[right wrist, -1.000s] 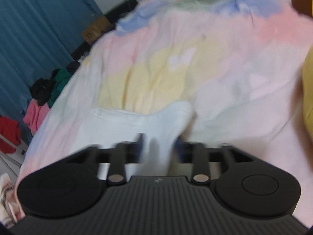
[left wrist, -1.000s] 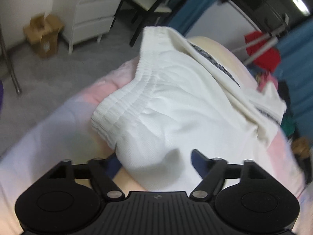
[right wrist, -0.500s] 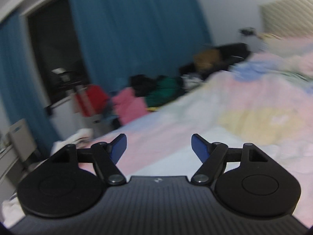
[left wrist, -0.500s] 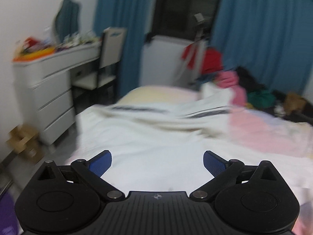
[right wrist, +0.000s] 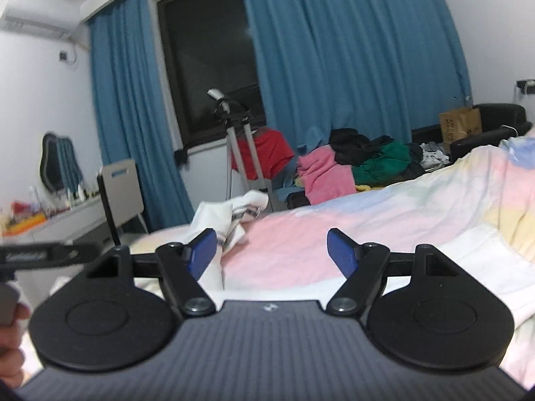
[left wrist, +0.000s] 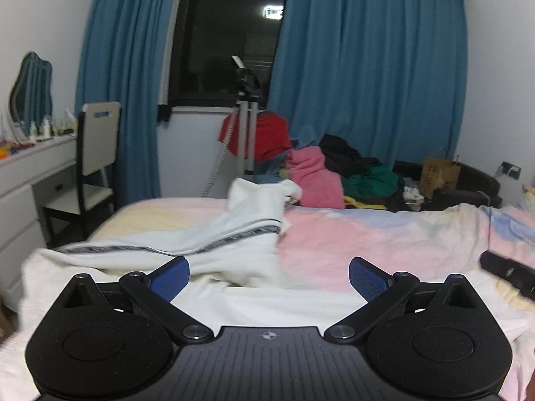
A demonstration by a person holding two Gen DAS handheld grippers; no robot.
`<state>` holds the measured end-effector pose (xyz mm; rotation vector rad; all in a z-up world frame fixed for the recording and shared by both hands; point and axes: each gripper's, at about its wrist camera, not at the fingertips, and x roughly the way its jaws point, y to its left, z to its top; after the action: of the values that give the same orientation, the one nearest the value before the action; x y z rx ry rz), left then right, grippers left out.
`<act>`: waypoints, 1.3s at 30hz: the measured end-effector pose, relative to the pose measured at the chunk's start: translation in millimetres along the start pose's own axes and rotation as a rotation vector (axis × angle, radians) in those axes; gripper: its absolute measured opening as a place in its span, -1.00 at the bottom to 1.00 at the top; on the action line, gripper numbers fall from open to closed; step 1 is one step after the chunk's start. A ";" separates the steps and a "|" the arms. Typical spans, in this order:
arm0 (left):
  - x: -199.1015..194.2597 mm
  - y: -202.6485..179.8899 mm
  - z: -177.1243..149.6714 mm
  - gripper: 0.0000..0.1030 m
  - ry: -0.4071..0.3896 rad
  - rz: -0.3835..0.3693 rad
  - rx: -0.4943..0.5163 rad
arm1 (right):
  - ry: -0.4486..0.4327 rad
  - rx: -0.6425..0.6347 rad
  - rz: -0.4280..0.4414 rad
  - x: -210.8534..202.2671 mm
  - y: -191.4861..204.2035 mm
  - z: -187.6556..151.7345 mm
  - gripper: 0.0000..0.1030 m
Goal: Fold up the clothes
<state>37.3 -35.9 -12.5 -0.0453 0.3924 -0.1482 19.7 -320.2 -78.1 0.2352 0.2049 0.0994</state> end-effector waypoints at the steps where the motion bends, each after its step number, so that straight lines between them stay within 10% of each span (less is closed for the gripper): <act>1: 7.2 0.7 -5.4 0.99 -0.002 -0.005 0.002 | 0.007 -0.008 -0.006 4.7 2.6 -5.5 0.46; 18: 43.4 39.9 -42.1 0.99 0.031 0.010 -0.106 | 0.101 0.051 0.004 70.1 19.5 -36.1 0.38; 26: 39.9 69.5 -50.1 0.99 0.016 0.021 -0.225 | 0.300 0.332 0.003 229.2 30.6 -8.8 0.37; 39: 126.2 110.5 -81.7 0.99 0.109 -0.010 -0.316 | 0.365 0.572 -0.006 448.9 41.3 -44.1 -0.01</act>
<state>136.1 52.8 -143.7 -0.3516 0.5216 -0.0972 444.6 -215.9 -195.3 0.7882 0.5985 0.0749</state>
